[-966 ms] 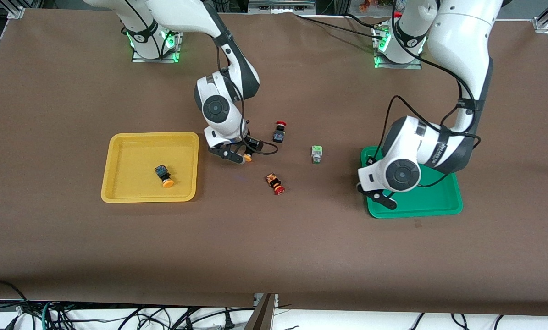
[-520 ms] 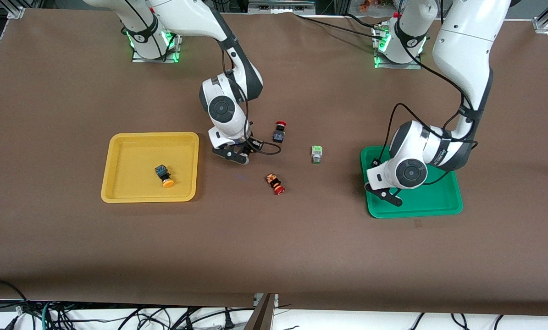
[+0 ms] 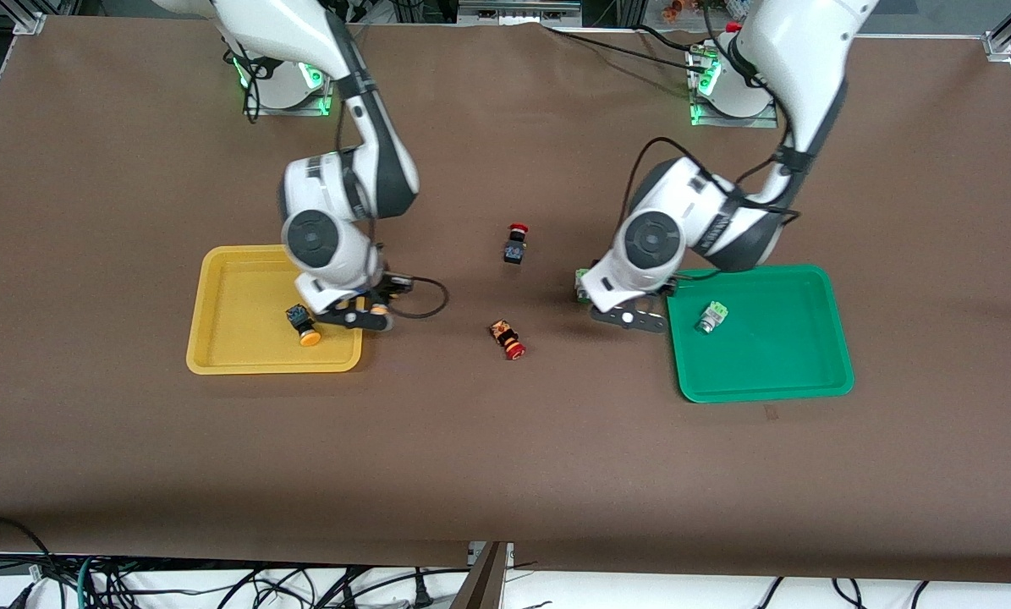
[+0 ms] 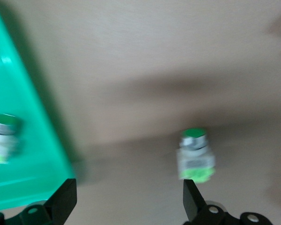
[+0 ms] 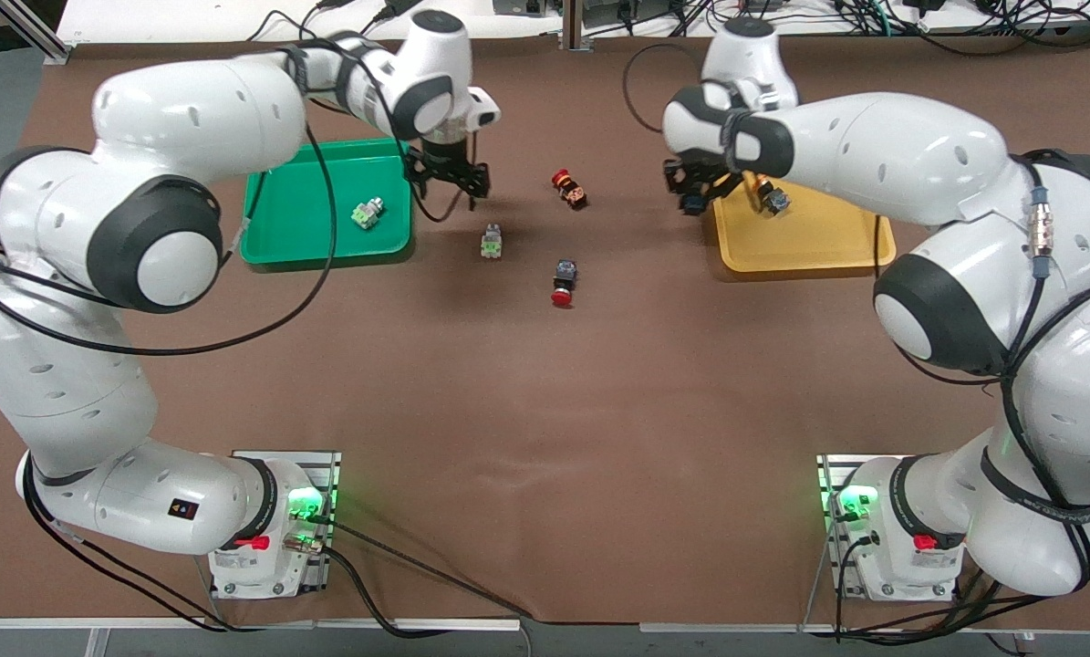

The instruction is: Place green and yellow buttons in trays

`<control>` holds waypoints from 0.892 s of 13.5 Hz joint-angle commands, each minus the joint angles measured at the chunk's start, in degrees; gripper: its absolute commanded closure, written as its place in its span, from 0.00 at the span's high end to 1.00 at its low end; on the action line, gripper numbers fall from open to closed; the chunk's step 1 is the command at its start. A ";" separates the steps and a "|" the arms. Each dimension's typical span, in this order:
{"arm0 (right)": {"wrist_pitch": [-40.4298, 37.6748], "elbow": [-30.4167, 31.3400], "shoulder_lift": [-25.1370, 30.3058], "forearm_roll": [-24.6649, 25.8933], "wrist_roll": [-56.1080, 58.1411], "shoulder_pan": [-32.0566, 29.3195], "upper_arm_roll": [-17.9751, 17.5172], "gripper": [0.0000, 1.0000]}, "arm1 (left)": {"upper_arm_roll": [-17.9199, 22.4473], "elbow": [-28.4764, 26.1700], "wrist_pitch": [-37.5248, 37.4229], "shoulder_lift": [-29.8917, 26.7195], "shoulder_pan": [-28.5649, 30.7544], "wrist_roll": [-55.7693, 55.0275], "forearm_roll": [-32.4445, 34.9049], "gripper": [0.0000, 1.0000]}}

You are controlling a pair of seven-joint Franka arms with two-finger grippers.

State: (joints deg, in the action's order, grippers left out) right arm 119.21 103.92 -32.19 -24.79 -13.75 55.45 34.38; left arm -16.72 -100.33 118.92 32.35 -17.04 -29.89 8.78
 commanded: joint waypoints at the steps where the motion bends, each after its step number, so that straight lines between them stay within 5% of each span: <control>1: -1.44 3.11 0.55 1.15 9.50 0.54 4.10 0.18 | 0.37 -0.39 8.32 5.00 -2.38 -12.43 0.97 1.00; 4: 1.53 6.36 0.11 0.88 11.47 0.45 4.20 0.36 | 0.64 -0.39 10.97 7.38 -5.11 -17.21 1.15 1.00; 5: 3.82 8.12 -0.06 0.97 11.47 0.45 4.20 0.52 | 0.64 -0.47 10.98 7.73 -5.03 -17.22 1.59 0.54; 6: 5.40 9.35 -0.24 0.62 11.47 0.45 4.03 0.71 | 0.64 -0.39 10.98 7.73 -5.11 -17.91 1.59 0.20; 8: 4.90 9.02 0.46 0.62 11.38 0.54 4.11 0.92 | 0.64 -0.39 10.98 7.64 -5.02 -18.09 1.68 0.02; 12: 0.08 3.67 4.68 0.79 9.80 0.80 4.29 0.99 | 1.07 0.92 3.81 5.37 -3.54 -16.96 1.77 0.01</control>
State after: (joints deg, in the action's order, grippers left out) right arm 122.53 109.44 -31.34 -24.61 -3.05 55.69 38.23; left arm -16.26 -100.08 128.11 39.90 -21.57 -46.71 8.95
